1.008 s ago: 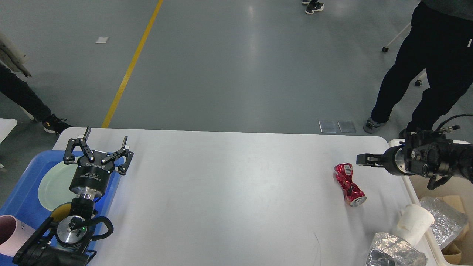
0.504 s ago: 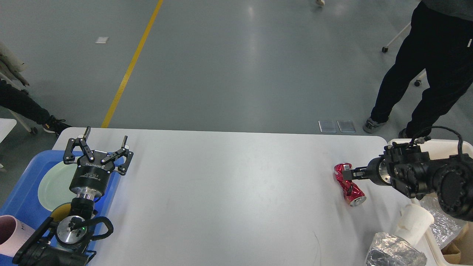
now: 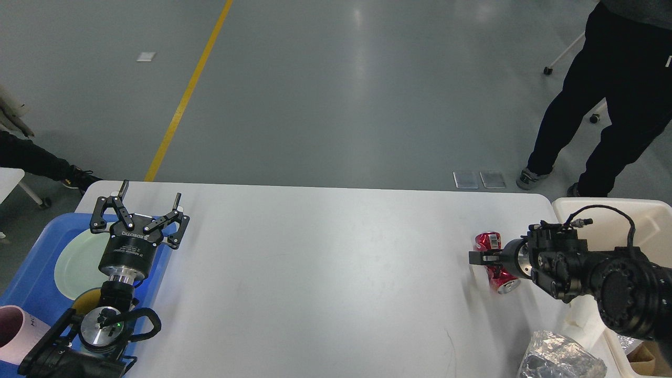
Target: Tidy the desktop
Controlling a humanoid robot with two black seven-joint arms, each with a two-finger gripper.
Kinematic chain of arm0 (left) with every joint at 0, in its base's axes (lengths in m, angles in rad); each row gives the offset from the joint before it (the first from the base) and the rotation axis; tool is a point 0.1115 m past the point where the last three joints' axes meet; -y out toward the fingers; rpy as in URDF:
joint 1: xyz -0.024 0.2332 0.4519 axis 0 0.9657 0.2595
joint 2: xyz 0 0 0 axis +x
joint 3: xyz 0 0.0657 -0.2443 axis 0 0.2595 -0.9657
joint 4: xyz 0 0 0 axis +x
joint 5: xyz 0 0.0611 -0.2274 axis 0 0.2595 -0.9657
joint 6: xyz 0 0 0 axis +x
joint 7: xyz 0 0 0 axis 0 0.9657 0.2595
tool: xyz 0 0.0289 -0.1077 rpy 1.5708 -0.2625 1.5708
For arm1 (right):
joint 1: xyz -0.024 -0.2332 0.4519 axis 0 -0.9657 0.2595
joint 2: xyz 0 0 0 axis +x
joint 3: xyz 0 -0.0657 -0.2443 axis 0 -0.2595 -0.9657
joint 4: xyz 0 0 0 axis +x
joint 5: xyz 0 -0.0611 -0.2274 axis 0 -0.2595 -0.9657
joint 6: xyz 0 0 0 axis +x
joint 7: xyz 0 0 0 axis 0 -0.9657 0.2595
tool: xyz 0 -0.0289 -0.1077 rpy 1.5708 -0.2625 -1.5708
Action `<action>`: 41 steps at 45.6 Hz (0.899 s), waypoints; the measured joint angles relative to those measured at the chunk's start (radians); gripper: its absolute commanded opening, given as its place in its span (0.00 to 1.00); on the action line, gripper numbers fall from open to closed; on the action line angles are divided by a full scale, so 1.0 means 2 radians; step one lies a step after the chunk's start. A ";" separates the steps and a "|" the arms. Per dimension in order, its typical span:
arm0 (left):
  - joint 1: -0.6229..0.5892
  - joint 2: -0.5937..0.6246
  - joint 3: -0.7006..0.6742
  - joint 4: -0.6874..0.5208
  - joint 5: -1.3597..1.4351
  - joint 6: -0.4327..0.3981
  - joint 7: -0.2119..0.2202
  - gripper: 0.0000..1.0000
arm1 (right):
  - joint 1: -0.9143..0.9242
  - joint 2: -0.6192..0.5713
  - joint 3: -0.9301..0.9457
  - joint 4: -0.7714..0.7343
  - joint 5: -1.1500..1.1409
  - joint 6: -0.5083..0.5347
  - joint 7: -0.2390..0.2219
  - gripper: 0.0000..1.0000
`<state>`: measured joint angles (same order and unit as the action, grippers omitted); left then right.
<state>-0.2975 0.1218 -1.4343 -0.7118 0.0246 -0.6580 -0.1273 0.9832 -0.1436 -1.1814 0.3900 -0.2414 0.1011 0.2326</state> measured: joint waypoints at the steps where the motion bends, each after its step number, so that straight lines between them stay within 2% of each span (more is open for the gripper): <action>1: 0.000 0.000 0.000 0.000 0.000 0.000 0.000 0.97 | -0.001 0.001 0.001 0.000 0.000 -0.001 -0.002 0.91; 5: 0.000 0.000 0.000 0.000 0.000 0.000 0.000 0.97 | -0.006 0.004 0.004 -0.001 0.000 -0.004 -0.013 0.88; 10: 0.000 0.000 0.000 0.000 0.000 0.000 0.000 0.97 | -0.010 0.006 0.013 -0.001 0.000 -0.013 -0.019 0.71; 16: 0.000 0.000 0.000 0.000 0.000 0.000 0.000 0.97 | -0.015 0.007 0.024 -0.008 0.002 -0.018 -0.030 0.39; 21: 0.000 0.000 0.000 0.000 0.000 0.000 0.000 0.97 | -0.019 0.007 0.030 -0.010 0.003 -0.018 -0.055 0.08; 23: 0.000 0.000 0.000 0.000 0.000 0.000 0.000 0.97 | -0.020 0.007 0.032 -0.010 0.003 -0.018 -0.063 0.00; 34: 0.000 0.000 0.000 0.000 0.000 0.000 0.000 0.97 | -0.023 0.006 0.057 -0.011 0.003 -0.019 -0.096 0.00; 41: 0.000 0.000 0.000 0.000 0.000 0.000 0.000 0.97 | -0.023 0.005 0.072 -0.009 0.015 -0.017 -0.103 0.00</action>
<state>-0.2975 0.1212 -1.4343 -0.7118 0.0249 -0.6578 -0.1273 0.9365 -0.1341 -1.0372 0.3714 -0.2104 0.0671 0.0268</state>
